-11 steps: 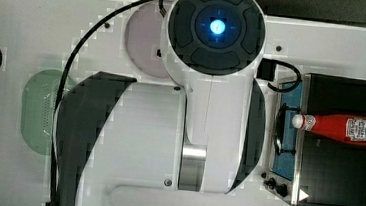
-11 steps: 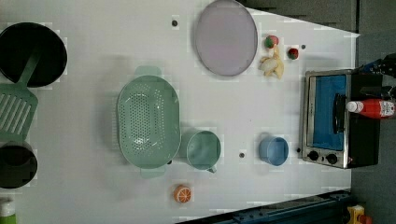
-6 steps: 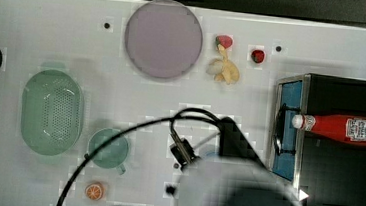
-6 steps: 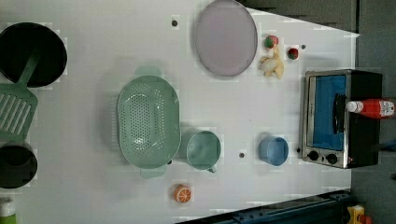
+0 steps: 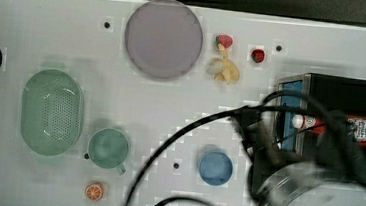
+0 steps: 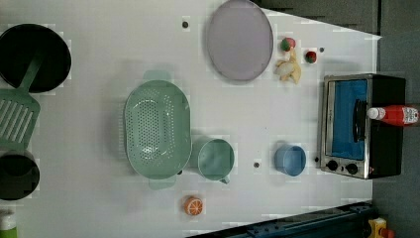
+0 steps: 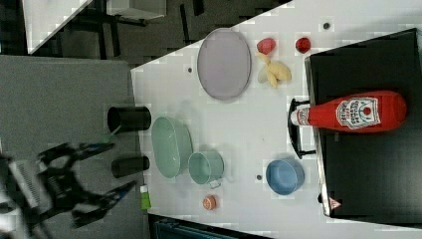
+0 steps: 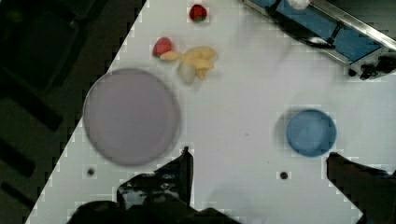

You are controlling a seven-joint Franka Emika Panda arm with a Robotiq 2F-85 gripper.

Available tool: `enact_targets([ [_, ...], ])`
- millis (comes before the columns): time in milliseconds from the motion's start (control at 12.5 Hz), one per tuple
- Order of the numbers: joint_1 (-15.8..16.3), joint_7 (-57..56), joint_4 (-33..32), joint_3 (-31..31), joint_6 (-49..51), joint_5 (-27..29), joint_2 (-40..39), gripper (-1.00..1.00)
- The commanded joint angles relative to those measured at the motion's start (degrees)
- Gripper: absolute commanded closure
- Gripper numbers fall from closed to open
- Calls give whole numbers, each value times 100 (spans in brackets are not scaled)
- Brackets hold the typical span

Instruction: Pick Ketchup from oven and place it on table.

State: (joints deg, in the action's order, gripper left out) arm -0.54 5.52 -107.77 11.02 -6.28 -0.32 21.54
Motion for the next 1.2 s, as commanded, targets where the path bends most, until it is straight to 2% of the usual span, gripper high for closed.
enact_targets([
  [80,-220,208,-359,752,-390,-22,-696,-100],
  [400,-250,152,-314,1669,-1225,-16,-1435,-100],
  [720,-269,149,58,2263,-1901,-12,-2446,-100],
  [1040,-409,148,542,2457,-2436,89,-3472,-100],
  [1200,-511,148,599,2457,-2692,520,-3867,-100],
])
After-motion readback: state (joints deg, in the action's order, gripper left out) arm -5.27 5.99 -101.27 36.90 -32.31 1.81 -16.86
